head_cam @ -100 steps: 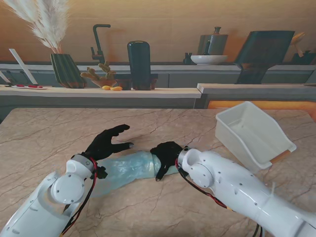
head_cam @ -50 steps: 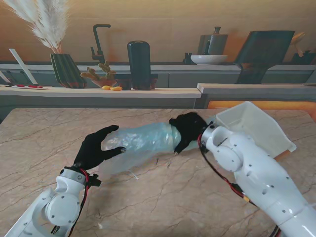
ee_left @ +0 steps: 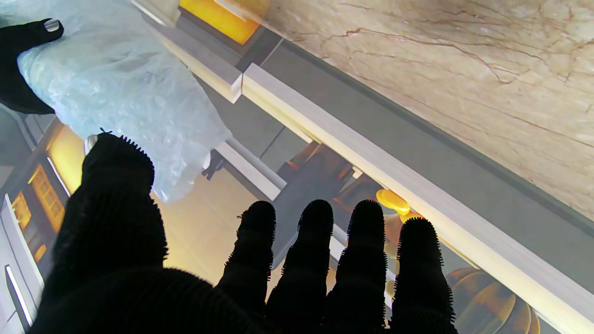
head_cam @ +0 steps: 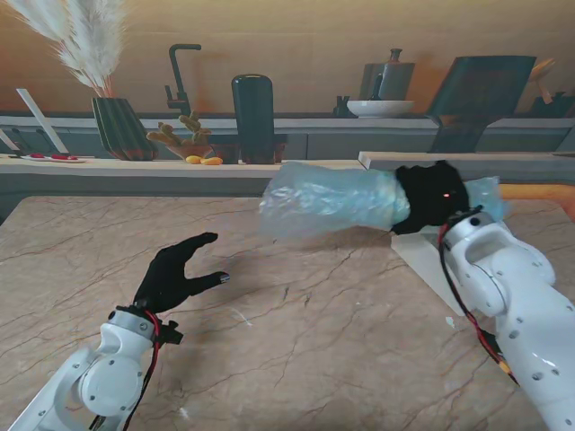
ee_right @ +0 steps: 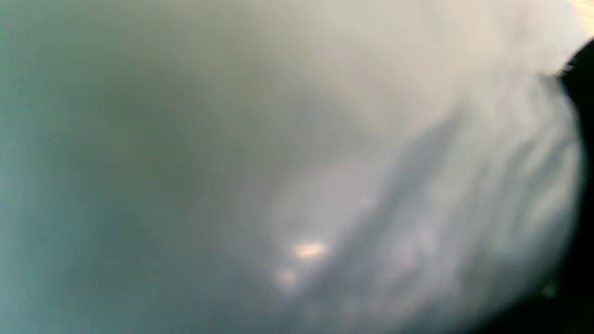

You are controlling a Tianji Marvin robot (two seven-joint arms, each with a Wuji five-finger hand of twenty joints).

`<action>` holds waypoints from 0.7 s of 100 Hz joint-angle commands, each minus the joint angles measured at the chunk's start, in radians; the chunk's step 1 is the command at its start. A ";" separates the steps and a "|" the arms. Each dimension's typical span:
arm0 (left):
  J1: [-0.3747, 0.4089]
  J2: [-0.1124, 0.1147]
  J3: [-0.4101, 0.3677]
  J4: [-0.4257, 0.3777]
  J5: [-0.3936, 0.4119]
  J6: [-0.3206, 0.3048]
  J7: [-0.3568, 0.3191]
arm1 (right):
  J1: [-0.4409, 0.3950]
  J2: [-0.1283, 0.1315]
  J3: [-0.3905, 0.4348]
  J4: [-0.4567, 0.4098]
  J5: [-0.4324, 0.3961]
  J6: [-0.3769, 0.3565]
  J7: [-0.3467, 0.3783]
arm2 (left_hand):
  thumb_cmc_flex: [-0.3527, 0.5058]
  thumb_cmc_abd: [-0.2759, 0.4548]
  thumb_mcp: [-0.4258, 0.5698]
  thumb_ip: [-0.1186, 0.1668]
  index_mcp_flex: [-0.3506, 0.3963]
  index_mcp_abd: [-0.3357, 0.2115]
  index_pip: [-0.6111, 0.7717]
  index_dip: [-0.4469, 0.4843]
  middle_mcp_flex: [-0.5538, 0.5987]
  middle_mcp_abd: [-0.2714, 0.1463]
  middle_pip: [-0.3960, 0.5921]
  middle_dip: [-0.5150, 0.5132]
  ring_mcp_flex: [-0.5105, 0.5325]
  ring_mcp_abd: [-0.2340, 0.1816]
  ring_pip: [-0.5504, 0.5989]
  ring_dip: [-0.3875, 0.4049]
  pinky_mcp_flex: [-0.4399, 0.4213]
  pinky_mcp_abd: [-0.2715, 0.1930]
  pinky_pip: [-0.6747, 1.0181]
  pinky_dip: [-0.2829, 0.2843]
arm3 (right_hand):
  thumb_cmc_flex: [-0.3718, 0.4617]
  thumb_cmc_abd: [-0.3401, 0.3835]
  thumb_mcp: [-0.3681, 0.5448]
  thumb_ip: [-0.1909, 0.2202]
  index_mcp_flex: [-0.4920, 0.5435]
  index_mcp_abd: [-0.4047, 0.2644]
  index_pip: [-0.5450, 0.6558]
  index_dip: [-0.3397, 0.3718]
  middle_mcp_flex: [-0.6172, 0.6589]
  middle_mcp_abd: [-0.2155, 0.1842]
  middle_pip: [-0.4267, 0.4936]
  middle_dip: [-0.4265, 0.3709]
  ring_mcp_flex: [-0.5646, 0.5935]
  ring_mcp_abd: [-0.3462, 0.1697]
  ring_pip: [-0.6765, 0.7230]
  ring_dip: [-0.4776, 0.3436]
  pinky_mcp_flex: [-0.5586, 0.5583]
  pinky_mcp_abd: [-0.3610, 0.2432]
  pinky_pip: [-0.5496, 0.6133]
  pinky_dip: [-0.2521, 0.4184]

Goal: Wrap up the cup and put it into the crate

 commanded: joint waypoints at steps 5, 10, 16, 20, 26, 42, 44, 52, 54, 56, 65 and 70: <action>0.007 0.001 0.000 -0.008 -0.006 -0.003 -0.012 | -0.042 0.021 0.058 -0.018 -0.030 0.032 -0.067 | 0.019 0.033 -0.025 0.027 0.030 -0.031 0.012 -0.003 0.014 0.002 -0.024 -0.012 0.003 0.014 -0.020 -0.009 0.003 0.008 -0.002 -0.013 | 0.441 0.183 0.533 0.068 0.092 -0.409 0.186 0.040 -0.019 0.010 0.085 0.025 0.128 -0.101 0.278 0.080 0.026 -0.057 0.102 0.032; 0.007 0.001 0.000 -0.007 -0.006 -0.003 -0.015 | -0.060 0.021 0.087 -0.017 -0.046 0.051 -0.110 | 0.020 0.035 -0.027 0.027 0.033 -0.031 0.013 -0.003 0.013 0.003 -0.024 -0.012 0.001 0.013 -0.021 -0.009 0.002 0.007 -0.003 -0.014 | 0.440 0.185 0.532 0.071 0.087 -0.412 0.189 0.041 -0.023 0.010 0.091 0.021 0.127 -0.104 0.280 0.078 0.026 -0.057 0.103 0.029; 0.006 0.002 0.001 -0.006 -0.008 -0.004 -0.019 | -0.077 0.021 0.114 -0.012 -0.057 0.074 -0.154 | 0.021 0.035 -0.028 0.027 0.033 -0.030 0.012 -0.003 0.015 0.001 -0.024 -0.012 0.003 0.015 -0.021 -0.009 0.003 0.006 -0.003 -0.014 | 0.439 0.191 0.530 0.075 0.080 -0.412 0.192 0.042 -0.031 0.009 0.098 0.016 0.122 -0.105 0.282 0.073 0.024 -0.057 0.104 0.024; 0.005 0.002 0.001 -0.006 -0.011 -0.006 -0.022 | -0.086 0.021 0.129 -0.004 -0.064 0.089 -0.183 | 0.021 0.035 -0.029 0.027 0.033 -0.030 0.012 -0.003 0.015 0.001 -0.024 -0.012 0.003 0.014 -0.021 -0.009 0.003 0.007 -0.003 -0.015 | 0.437 0.198 0.523 0.080 0.071 -0.413 0.198 0.041 -0.041 0.009 0.115 0.005 0.118 -0.110 0.288 0.066 0.023 -0.059 0.107 0.014; 0.004 0.003 0.001 -0.005 -0.015 -0.008 -0.028 | -0.094 0.021 0.144 0.013 -0.068 0.113 -0.214 | 0.021 0.037 -0.030 0.027 0.033 -0.031 0.012 -0.003 0.015 0.000 -0.024 -0.012 0.003 0.012 -0.021 -0.010 0.004 0.005 -0.003 -0.015 | 0.435 0.207 0.520 0.082 0.061 -0.417 0.201 0.042 -0.048 0.005 0.120 0.001 0.115 -0.115 0.288 0.062 0.022 -0.063 0.107 0.009; -0.002 0.007 0.002 0.000 -0.019 -0.013 -0.047 | -0.095 0.021 0.149 0.095 -0.069 0.192 -0.277 | 0.018 0.043 -0.032 0.027 0.036 -0.034 0.012 -0.002 0.024 0.000 -0.021 -0.011 0.010 0.010 -0.020 -0.010 0.009 0.006 -0.002 -0.016 | 0.423 0.228 0.498 0.107 0.034 -0.434 0.225 0.030 -0.064 -0.010 0.155 -0.027 0.116 -0.142 0.291 0.046 0.030 -0.079 0.112 -0.022; -0.003 0.007 0.002 0.001 -0.021 -0.015 -0.051 | -0.093 0.019 0.147 0.106 -0.057 0.207 -0.281 | 0.016 0.046 -0.033 0.027 0.034 -0.033 0.011 -0.002 0.025 0.000 -0.022 -0.011 0.010 0.011 -0.020 -0.010 0.009 0.006 -0.002 -0.016 | 0.423 0.225 0.499 0.110 0.035 -0.433 0.226 0.028 -0.062 -0.009 0.156 -0.029 0.116 -0.142 0.291 0.046 0.029 -0.080 0.112 -0.023; -0.007 0.009 0.003 0.004 -0.034 -0.017 -0.066 | -0.079 0.006 0.130 0.159 0.006 0.261 -0.311 | 0.017 0.047 -0.033 0.027 0.029 -0.028 0.007 -0.004 0.024 0.000 -0.023 -0.012 0.010 0.013 -0.021 -0.010 0.009 0.005 -0.002 -0.017 | 0.416 0.222 0.501 0.127 0.031 -0.432 0.238 0.010 -0.065 -0.013 0.169 -0.047 0.112 -0.145 0.297 0.046 0.023 -0.082 0.109 -0.030; -0.008 0.009 0.004 0.004 -0.036 -0.017 -0.068 | -0.075 0.004 0.124 0.173 0.018 0.272 -0.317 | 0.017 0.048 -0.033 0.027 0.029 -0.027 0.007 -0.004 0.024 0.001 -0.023 -0.012 0.009 0.013 -0.021 -0.010 0.009 0.005 -0.002 -0.017 | 0.414 0.222 0.500 0.128 0.030 -0.433 0.240 0.009 -0.066 -0.015 0.171 -0.049 0.112 -0.147 0.298 0.046 0.022 -0.084 0.109 -0.031; -0.008 0.009 0.004 0.005 -0.037 -0.016 -0.069 | -0.072 0.002 0.118 0.186 0.027 0.282 -0.321 | 0.016 0.050 -0.033 0.027 0.027 -0.027 0.006 -0.004 0.023 0.000 -0.024 -0.012 0.009 0.012 -0.021 -0.010 0.009 0.004 -0.003 -0.017 | 0.414 0.223 0.501 0.130 0.028 -0.433 0.241 0.008 -0.067 -0.014 0.171 -0.050 0.111 -0.147 0.298 0.046 0.020 -0.085 0.108 -0.031; -0.011 0.008 0.006 0.007 -0.037 -0.014 -0.067 | -0.055 0.001 0.084 0.244 0.047 0.307 -0.322 | 0.015 0.050 -0.034 0.027 0.027 -0.024 0.004 -0.006 0.026 0.001 -0.023 -0.012 0.012 0.011 -0.020 -0.010 0.011 0.005 -0.002 -0.018 | 0.408 0.230 0.496 0.134 0.020 -0.441 0.247 0.003 -0.073 -0.022 0.176 -0.055 0.103 -0.151 0.298 0.047 0.012 -0.092 0.103 -0.033; -0.012 0.008 0.007 0.008 -0.038 -0.012 -0.066 | -0.043 0.003 0.059 0.278 0.053 0.322 -0.319 | 0.015 0.051 -0.034 0.027 0.028 -0.025 0.004 -0.006 0.026 0.002 -0.023 -0.012 0.011 0.011 -0.021 -0.010 0.010 0.005 -0.002 -0.018 | 0.405 0.237 0.493 0.136 0.016 -0.449 0.251 0.002 -0.074 -0.028 0.177 -0.058 0.100 -0.155 0.298 0.047 0.008 -0.096 0.100 -0.034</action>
